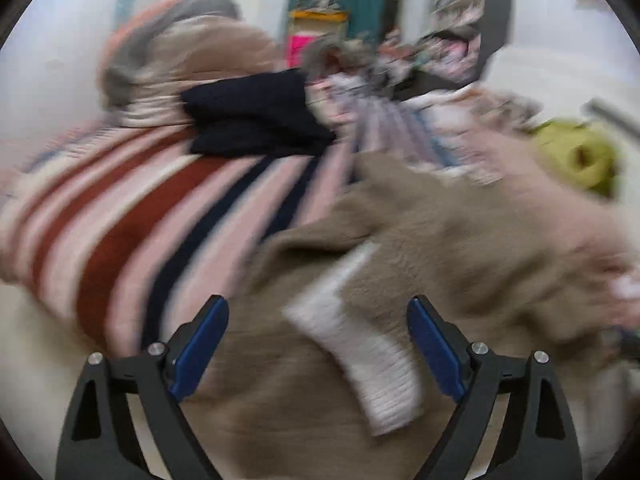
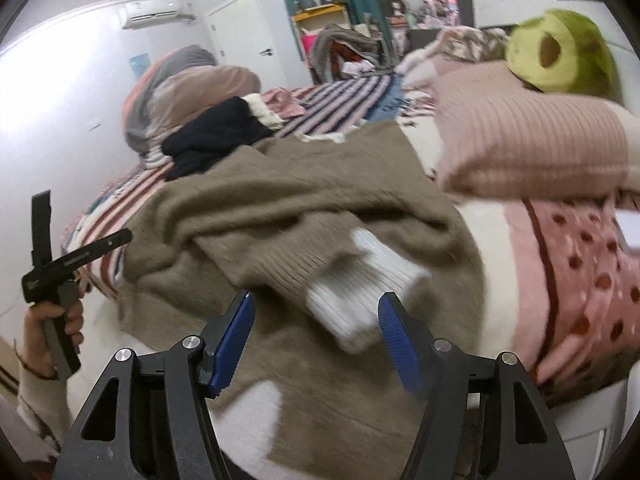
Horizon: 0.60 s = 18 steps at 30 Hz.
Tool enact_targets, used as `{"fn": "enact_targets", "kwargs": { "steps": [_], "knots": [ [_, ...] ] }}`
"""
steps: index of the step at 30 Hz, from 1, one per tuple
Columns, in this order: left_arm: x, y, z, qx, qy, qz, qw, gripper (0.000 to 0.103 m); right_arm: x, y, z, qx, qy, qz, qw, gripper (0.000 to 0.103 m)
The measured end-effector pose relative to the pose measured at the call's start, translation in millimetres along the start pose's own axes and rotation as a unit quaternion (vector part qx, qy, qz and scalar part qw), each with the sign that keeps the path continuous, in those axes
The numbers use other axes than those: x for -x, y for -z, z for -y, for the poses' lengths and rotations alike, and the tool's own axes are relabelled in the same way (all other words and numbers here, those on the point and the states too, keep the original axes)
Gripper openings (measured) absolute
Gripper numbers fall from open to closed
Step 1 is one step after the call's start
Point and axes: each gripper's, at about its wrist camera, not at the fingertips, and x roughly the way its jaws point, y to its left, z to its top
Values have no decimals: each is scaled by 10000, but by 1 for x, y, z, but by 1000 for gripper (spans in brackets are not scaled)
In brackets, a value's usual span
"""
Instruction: Fold small clothes
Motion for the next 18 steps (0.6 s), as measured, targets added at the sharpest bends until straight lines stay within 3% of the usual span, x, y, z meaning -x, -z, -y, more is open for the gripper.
{"fn": "enact_targets", "kwargs": {
  "steps": [1, 3, 6, 9, 10, 14, 18],
  "knots": [
    [-5, 3, -2, -87, -201, -74, 9997, 89, 0, 5, 7, -87, 23, -50, 9999, 60],
    [-7, 7, -10, -9, -129, -221, 9997, 89, 0, 12, 18, -207, 99, -181, 9996, 60],
    [-2, 12, -31, 423, 719, -349, 9959, 89, 1, 25, 31, -314, 223, -387, 9985, 63],
    [2, 20, -57, 674, 1312, -457, 9880, 92, 3, 35, 44, -557, 138, -485, 9972, 81],
    [3, 25, -65, 697, 1322, -518, 9874, 96, 3, 39, 50, -724, 94, -531, 9959, 82],
    [0, 43, -83, 793, 1395, -826, 9836, 97, -11, 55, 68, -1373, -395, -914, 9855, 82],
    [-13, 60, -77, 777, 1424, -1028, 9814, 97, -24, 59, 59, -1471, -821, -1094, 9796, 82]
  ]
}}
